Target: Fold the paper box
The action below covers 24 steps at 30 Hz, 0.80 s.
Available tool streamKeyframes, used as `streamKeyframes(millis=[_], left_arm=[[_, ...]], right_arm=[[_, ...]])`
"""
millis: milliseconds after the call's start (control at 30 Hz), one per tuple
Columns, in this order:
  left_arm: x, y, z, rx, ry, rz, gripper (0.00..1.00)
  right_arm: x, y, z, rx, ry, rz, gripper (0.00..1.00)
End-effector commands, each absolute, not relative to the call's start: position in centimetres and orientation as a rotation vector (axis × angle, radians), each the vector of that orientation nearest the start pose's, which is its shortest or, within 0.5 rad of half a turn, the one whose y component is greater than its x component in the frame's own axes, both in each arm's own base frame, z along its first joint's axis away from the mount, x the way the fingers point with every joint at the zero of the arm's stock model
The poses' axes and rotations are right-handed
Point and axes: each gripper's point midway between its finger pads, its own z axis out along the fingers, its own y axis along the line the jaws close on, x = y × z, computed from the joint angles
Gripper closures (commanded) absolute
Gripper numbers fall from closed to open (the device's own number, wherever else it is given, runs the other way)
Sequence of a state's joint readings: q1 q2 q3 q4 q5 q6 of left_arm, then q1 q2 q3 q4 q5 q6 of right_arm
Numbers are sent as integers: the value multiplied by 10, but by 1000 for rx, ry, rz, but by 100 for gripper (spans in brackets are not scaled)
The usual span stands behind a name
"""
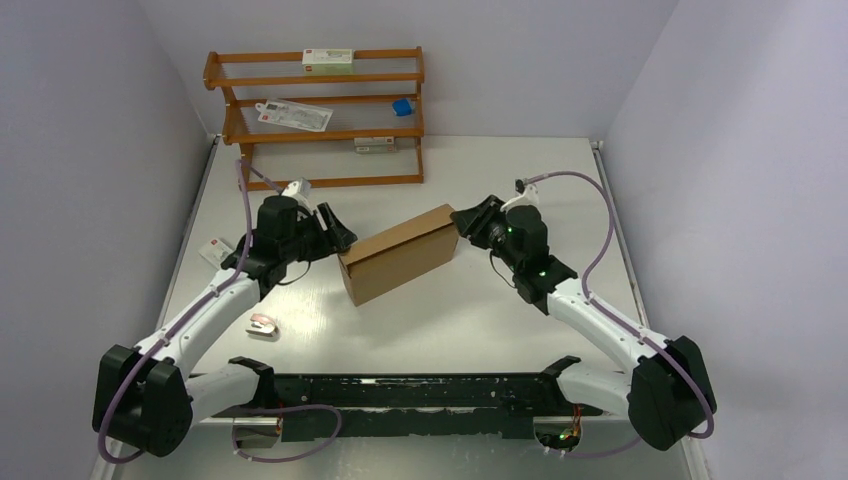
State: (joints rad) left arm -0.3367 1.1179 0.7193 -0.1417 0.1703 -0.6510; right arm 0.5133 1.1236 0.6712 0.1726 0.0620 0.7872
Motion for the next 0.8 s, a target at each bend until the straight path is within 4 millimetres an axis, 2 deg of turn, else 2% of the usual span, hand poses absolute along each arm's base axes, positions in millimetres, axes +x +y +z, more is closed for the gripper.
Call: streamKeyframes(millis=[0, 133, 233, 333, 400, 567, 667, 767], left_arm=[[302, -157, 166, -237, 2170, -722, 31], [301, -148, 202, -267, 2101, -694, 25], [292, -138, 230, -293, 2043, -676, 19], [276, -136, 245, -293, 2018, -711, 14], [262, -140, 244, -280, 2035, -767, 13], [226, -145, 220, -364, 2120, -885, 12], [215, -138, 222, -439, 2088, -898, 10], [213, -128, 213, -513, 2085, -855, 8]], right_arm=[[308, 198, 131, 311, 2081, 764, 63], [306, 201, 116, 312, 2105, 757, 64], [307, 204, 120, 295, 2094, 751, 63], [313, 206, 127, 291, 2075, 721, 62], [315, 209, 130, 288, 2065, 708, 61], [321, 221, 135, 253, 2055, 664, 60], [322, 227, 134, 240, 2055, 648, 59], [322, 232, 132, 232, 2056, 649, 59]])
